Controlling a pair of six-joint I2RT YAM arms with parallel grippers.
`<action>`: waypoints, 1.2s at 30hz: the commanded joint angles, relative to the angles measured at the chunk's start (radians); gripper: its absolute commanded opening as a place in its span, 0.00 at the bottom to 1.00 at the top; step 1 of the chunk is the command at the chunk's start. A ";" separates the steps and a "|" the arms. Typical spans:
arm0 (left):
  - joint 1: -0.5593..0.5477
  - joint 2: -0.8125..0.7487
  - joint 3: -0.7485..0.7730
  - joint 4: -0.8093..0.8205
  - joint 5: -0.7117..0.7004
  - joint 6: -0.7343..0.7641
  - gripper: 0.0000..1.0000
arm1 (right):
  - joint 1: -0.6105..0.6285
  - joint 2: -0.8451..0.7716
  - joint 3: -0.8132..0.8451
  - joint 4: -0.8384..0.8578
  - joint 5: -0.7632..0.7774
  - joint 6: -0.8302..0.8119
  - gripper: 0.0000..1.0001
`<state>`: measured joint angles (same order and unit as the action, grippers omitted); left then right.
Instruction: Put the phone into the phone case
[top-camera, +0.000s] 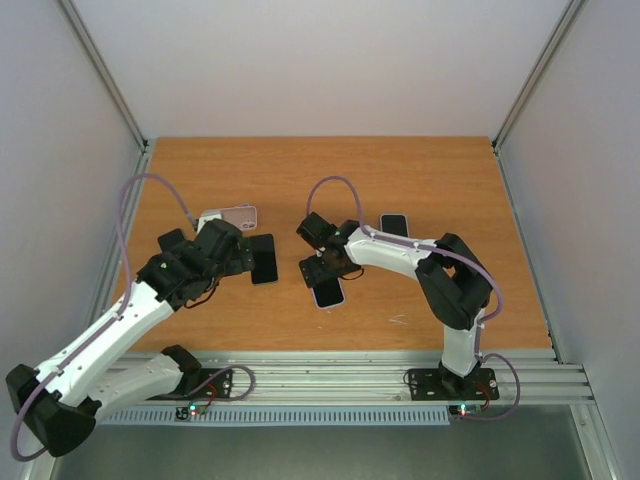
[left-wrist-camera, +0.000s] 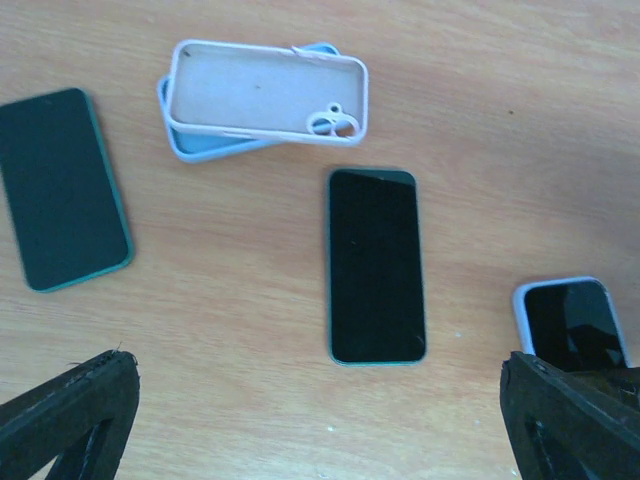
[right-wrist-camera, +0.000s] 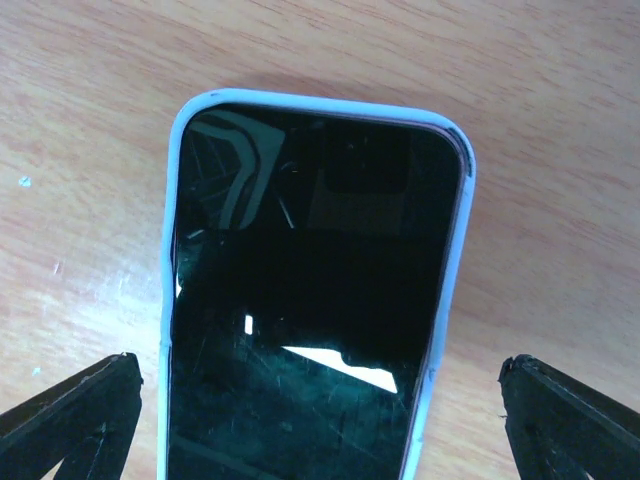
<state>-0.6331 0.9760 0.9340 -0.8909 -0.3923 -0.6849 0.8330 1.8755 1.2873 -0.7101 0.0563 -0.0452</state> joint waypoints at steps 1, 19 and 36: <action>0.006 -0.030 -0.008 -0.033 -0.111 0.027 0.99 | 0.016 0.039 0.051 0.009 0.037 0.022 0.98; 0.019 0.045 -0.058 0.049 -0.003 0.003 0.99 | 0.006 0.128 0.090 -0.063 0.132 0.075 0.80; 0.082 0.117 -0.077 0.065 0.073 0.013 0.99 | -0.311 0.180 0.218 -0.047 0.127 -0.026 0.79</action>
<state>-0.5800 1.0733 0.8711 -0.8696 -0.3527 -0.6754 0.5694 2.0205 1.4483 -0.7586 0.1650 -0.0288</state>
